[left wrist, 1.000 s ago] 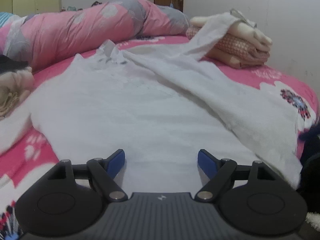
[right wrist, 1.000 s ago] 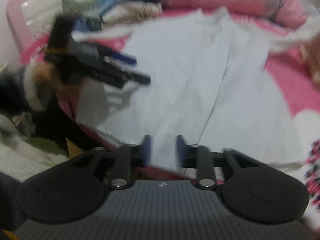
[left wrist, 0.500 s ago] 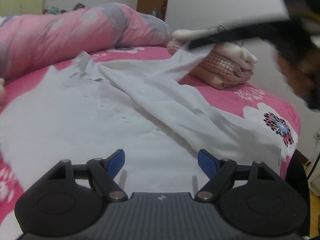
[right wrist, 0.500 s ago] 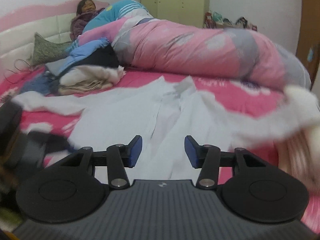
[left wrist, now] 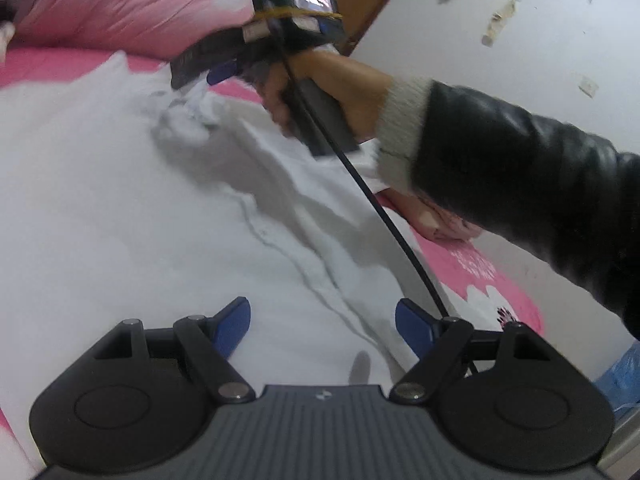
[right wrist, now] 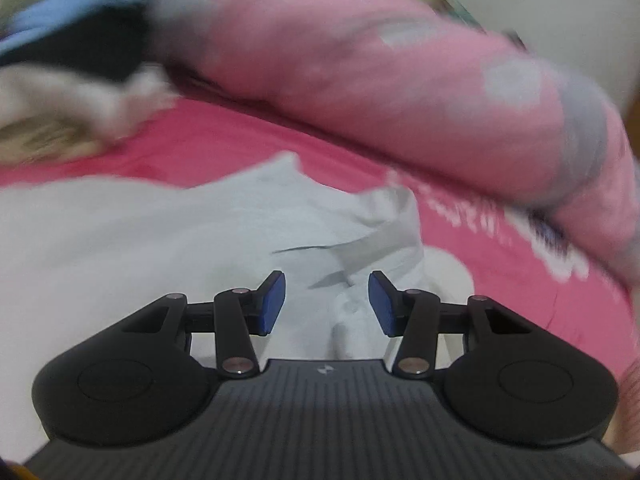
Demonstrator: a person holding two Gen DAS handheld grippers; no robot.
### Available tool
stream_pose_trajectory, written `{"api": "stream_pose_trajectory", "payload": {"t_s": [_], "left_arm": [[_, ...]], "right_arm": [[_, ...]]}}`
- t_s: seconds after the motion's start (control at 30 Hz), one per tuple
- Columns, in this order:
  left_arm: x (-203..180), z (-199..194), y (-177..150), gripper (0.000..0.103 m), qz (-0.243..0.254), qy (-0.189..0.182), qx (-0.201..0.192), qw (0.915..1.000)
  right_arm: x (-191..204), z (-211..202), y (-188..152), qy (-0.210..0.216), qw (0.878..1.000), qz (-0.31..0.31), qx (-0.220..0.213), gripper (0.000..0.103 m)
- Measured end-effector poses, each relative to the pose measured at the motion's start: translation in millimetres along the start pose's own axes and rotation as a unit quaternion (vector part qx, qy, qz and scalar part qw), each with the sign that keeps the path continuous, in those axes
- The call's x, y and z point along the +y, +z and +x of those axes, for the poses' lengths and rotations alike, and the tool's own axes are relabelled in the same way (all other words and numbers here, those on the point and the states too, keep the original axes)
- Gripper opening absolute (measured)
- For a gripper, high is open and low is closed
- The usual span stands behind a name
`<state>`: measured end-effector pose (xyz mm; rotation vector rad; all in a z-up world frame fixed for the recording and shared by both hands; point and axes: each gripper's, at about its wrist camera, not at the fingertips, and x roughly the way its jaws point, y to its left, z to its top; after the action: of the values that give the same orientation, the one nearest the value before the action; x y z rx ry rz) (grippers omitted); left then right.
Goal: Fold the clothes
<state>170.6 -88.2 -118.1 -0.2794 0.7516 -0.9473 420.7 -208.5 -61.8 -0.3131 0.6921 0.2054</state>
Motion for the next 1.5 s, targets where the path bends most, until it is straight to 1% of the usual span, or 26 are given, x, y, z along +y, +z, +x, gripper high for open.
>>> {"api": "stream_pose_trajectory", "payload": {"t_s": [0.07, 0.1, 0.13, 0.2, 0.37, 0.43, 0.5, 0.57, 0.6, 0.7, 0.77, 0.87, 0.9, 0.93, 0.97, 1.0, 1.03, 1.1, 1.13, 1.2, 1.27, 1.33, 1.4, 1.47, 1.5], "left_arm": [[3, 0, -2, 0.082, -0.006, -0.010, -0.007, 0.9999], [4, 0, -2, 0.082, -0.008, -0.014, -0.010, 0.9998], [6, 0, -3, 0.082, -0.010, -0.018, -0.013, 0.9997], [7, 1, -4, 0.082, -0.011, -0.021, -0.017, 0.9996], [8, -2, -5, 0.082, -0.016, -0.029, -0.025, 0.9991], [9, -5, -5, 0.082, -0.021, -0.034, -0.028, 0.9988], [11, -6, -6, 0.082, -0.025, -0.041, -0.029, 0.9985], [12, -7, -8, 0.082, -0.028, -0.049, -0.029, 0.9980], [12, -7, -9, 0.082, -0.029, -0.053, -0.029, 0.9977], [13, -9, -11, 0.083, -0.032, -0.062, -0.031, 0.9971], [12, -10, -12, 0.083, -0.033, -0.064, -0.032, 0.9969], [13, -10, -11, 0.084, -0.034, -0.066, -0.033, 0.9967], [13, -11, -10, 0.084, -0.034, -0.067, -0.033, 0.9966], [13, -11, -10, 0.084, -0.034, -0.067, -0.033, 0.9966], [13, -11, -10, 0.084, -0.035, -0.068, -0.034, 0.9965], [13, -11, -10, 0.084, -0.035, -0.068, -0.034, 0.9965], [14, -11, -10, 0.084, -0.035, -0.069, -0.034, 0.9964], [14, -11, -10, 0.084, -0.036, -0.068, -0.034, 0.9964], [13, -12, -10, 0.084, -0.036, -0.068, -0.035, 0.9964], [14, -13, -11, 0.084, -0.036, -0.069, -0.036, 0.9964], [13, -14, -10, 0.084, -0.035, -0.069, -0.037, 0.9963], [13, -13, -10, 0.084, -0.034, -0.069, -0.039, 0.9963], [12, -14, -10, 0.084, -0.032, -0.069, -0.041, 0.9963], [11, -14, -10, 0.084, -0.028, -0.069, -0.044, 0.9963], [10, -15, -10, 0.084, -0.025, -0.069, -0.045, 0.9963]], "right_arm": [[-11, 23, 8, -0.009, 0.999, 0.044, 0.011, 0.046], [-15, 32, 10, -0.012, 0.998, 0.059, 0.013, 0.044], [-18, 35, 11, -0.015, 0.998, 0.068, 0.011, 0.033], [-28, 35, 14, -0.018, 0.996, 0.088, 0.005, 0.002], [-54, 6, 35, 0.046, 0.988, 0.139, -0.043, 0.002], [-63, 3, 48, 0.077, 0.983, 0.158, -0.049, 0.002], [-69, 6, 60, 0.117, 0.977, 0.175, -0.044, 0.002], [-67, 14, 70, 0.158, 0.970, 0.183, -0.025, 0.002], [-65, 20, 74, 0.166, 0.969, 0.183, -0.016, 0.002], [-54, 42, 80, 0.172, 0.968, 0.180, 0.007, 0.002], [-45, 62, 80, 0.171, 0.969, 0.178, 0.029, 0.005], [-27, 93, 69, 0.140, 0.974, 0.163, 0.066, 0.008], [-24, 96, 67, 0.137, 0.974, 0.165, 0.071, 0.015], [-22, 99, 64, 0.134, 0.974, 0.169, 0.074, 0.024], [-20, 102, 62, 0.132, 0.973, 0.172, 0.077, 0.027], [-22, 94, 61, 0.132, 0.973, 0.178, 0.067, 0.034], [-26, 85, 61, 0.133, 0.972, 0.185, 0.054, 0.043], [-37, 58, 59, 0.130, 0.971, 0.196, 0.025, 0.049], [-44, 39, 57, 0.126, 0.972, 0.201, 0.009, 0.050], [-59, 1, 52, 0.116, 0.971, 0.209, -0.023, 0.050], [-70, -40, 42, 0.109, 0.973, 0.200, -0.042, 0.050], [-68, -85, 25, 0.097, 0.981, 0.158, -0.054, 0.050], [-54, -120, 6, 0.081, 0.992, 0.088, -0.048, 0.048], [-38, -143, -16, 0.081, 0.996, 0.030, -0.029, 0.038], [-29, -148, -26, 0.084, 0.996, 0.013, -0.014, 0.031]]}}
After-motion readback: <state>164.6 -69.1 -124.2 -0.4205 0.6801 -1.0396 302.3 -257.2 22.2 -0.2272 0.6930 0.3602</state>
